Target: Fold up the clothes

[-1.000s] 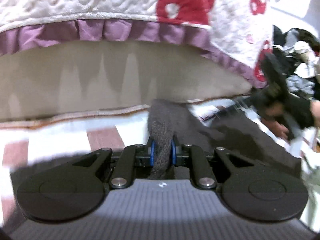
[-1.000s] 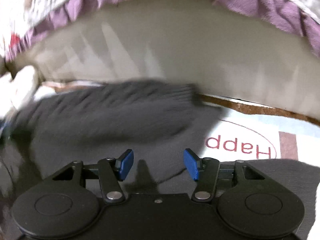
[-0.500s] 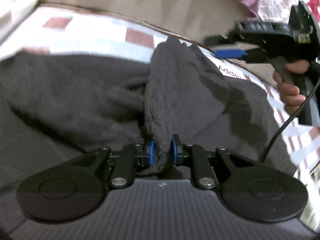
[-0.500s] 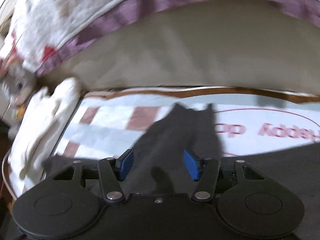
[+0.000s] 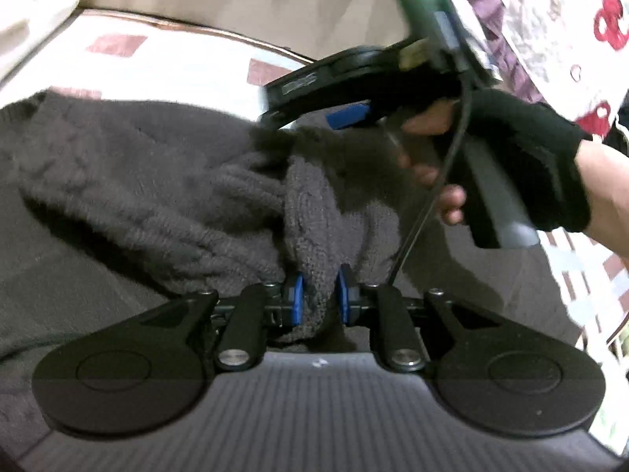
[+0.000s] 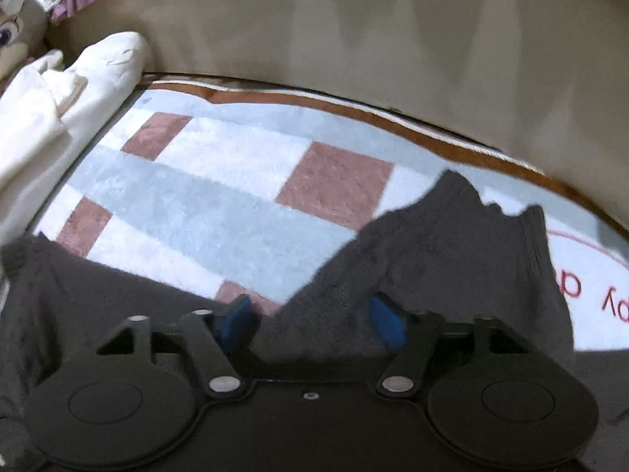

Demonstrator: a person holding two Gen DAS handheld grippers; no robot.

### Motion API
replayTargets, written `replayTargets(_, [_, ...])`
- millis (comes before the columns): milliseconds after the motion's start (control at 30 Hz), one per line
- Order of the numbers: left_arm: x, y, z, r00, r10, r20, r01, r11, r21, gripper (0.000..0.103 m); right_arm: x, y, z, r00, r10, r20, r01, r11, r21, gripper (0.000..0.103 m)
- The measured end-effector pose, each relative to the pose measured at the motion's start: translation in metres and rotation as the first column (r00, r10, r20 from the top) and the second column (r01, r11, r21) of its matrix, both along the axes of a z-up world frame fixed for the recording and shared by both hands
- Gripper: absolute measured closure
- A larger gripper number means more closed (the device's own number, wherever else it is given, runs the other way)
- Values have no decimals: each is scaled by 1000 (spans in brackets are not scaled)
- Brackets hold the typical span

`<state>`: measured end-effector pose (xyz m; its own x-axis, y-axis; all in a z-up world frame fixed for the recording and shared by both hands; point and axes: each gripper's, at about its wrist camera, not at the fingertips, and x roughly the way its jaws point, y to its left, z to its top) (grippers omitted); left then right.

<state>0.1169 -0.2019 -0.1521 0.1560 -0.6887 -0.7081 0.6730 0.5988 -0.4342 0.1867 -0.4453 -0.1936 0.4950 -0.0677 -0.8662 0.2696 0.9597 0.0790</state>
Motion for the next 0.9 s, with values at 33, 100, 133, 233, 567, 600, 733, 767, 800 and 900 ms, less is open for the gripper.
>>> replayTargets(33, [1, 2, 1, 1000, 5, -13, -5, 1000, -4, 87, -1, 7, -2, 1000, 11, 1, -11, 999, -31, 17])
replayTargets(100, [4, 8, 1, 999, 19, -44, -20, 1000, -16, 87, -5, 16, -4, 1000, 3, 24, -2, 997, -71, 21])
replayTargets(133, [5, 11, 2, 998, 25, -53, -26, 999, -18, 87, -8, 15, -2, 999, -13, 41, 16, 997, -76, 26])
replayTargets(233, [8, 15, 1, 997, 40, -73, -42, 999, -24, 87, -18, 2, 6, 994, -68, 87, 76, 993, -91, 92])
replayTargets(567, [16, 27, 22, 995, 67, -74, -70, 997, -30, 86, -175, 0, 95, 877, -228, 422, 291, 952, -92, 94])
replayTargets(600, [13, 30, 26, 996, 60, -73, -62, 998, -28, 86, -196, 4, 98, 871, -247, 425, 310, 947, -84, 94])
replayTargets(733, [5, 38, 33, 997, 52, -60, -53, 999, -8, 67, -258, 16, 78, 882, -330, 335, 361, 932, -34, 94])
replayTargets(767, [7, 40, 33, 997, 57, -61, -57, 998, 3, 67, -267, 17, 67, 895, -344, 285, 365, 931, -22, 94])
replayTargets(800, [8, 42, 33, 996, 64, -63, -64, 998, 11, 66, -274, 16, 55, 903, -361, 234, 372, 928, -3, 92])
replayTargets(900, [17, 57, 38, 992, 101, -73, -101, 995, 0, 63, -286, 6, 25, 898, -432, 85, 424, 900, 99, 85])
